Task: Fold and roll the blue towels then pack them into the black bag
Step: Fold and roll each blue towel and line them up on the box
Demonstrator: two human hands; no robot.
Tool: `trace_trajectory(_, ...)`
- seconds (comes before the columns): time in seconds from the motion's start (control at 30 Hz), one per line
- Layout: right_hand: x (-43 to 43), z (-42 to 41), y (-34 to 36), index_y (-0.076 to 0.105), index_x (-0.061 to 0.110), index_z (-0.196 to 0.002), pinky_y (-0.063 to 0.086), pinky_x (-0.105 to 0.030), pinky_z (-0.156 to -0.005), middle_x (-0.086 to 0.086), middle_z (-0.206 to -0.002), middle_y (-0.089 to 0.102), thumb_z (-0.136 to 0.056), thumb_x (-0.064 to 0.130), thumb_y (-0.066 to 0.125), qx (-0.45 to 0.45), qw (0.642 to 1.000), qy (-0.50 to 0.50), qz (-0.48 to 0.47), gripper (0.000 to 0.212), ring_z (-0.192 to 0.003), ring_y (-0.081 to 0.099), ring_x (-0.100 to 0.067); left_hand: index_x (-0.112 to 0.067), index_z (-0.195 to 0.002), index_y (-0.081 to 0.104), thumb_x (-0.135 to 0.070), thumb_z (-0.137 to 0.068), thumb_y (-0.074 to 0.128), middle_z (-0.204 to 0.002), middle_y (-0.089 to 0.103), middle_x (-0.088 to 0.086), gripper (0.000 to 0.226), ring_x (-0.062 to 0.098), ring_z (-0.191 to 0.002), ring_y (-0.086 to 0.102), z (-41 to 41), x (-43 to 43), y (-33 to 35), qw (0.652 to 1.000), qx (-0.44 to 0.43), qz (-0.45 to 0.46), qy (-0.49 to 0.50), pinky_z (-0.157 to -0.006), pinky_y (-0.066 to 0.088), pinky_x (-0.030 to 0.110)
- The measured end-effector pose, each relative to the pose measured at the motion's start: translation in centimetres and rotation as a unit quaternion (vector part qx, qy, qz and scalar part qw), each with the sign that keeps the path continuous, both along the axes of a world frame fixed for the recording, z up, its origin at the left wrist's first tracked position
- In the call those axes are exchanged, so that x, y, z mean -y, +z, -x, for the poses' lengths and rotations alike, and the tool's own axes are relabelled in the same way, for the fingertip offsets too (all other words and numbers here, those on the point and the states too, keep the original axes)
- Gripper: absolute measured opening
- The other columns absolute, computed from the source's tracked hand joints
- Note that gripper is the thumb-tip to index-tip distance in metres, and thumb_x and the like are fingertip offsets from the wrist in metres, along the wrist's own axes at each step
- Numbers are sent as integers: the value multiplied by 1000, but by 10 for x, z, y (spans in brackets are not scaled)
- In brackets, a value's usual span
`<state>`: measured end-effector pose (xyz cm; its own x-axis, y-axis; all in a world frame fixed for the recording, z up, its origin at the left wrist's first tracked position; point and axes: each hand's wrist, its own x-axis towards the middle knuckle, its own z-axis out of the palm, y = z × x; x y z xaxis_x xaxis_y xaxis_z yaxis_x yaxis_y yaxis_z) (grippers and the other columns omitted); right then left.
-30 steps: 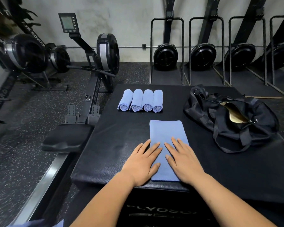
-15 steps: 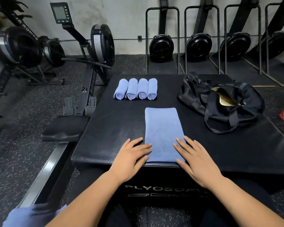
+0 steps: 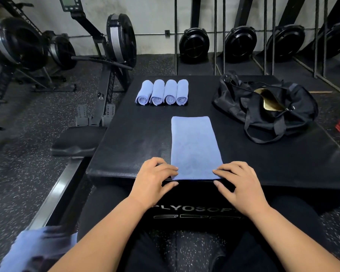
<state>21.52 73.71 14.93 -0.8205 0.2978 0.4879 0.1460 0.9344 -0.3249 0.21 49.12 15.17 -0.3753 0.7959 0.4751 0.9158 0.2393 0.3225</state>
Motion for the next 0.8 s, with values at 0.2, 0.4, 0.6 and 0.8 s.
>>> trace_trajectory(0.2,-1,-3,0,79,34,-112,44,-42,-93,26,-112,68,-87,45,82,-5,999,-13,29,28,-107,53,-14,-27,-107,77,-33,-94,79,-109,72,-23,14,14,-100,55,-5,1,3,1000,-12,-22,17,-89,40,31)
trace_trajectory(0.4,-4,-5,3,79,36,-109,51,-45,-84,29,-105,69,-91,43,74,-12,995,-29,92,19,-95,52,-14,-33,-104,77,-42,-101,68,-100,70,-26,13,9,-101,53,-8,0,8,995,80,-28,57,-92,44,38)
trace_trajectory(0.6,-2,7,10,80,37,-110,53,-38,-77,26,-88,69,-90,33,81,-33,986,-65,151,21,-89,54,-12,-39,-104,79,-34,-91,81,-97,69,-29,14,10,-106,59,-10,-6,11,961,246,-82,98,-97,48,29)
trace_trajectory(0.8,-4,18,18,78,46,-103,53,-35,-78,31,-95,68,-84,33,86,-22,971,-92,218,25,-88,56,-8,-39,-96,78,-32,-90,81,-90,68,-23,10,7,-104,54,-13,-11,9,964,216,-74,133,-96,46,36)
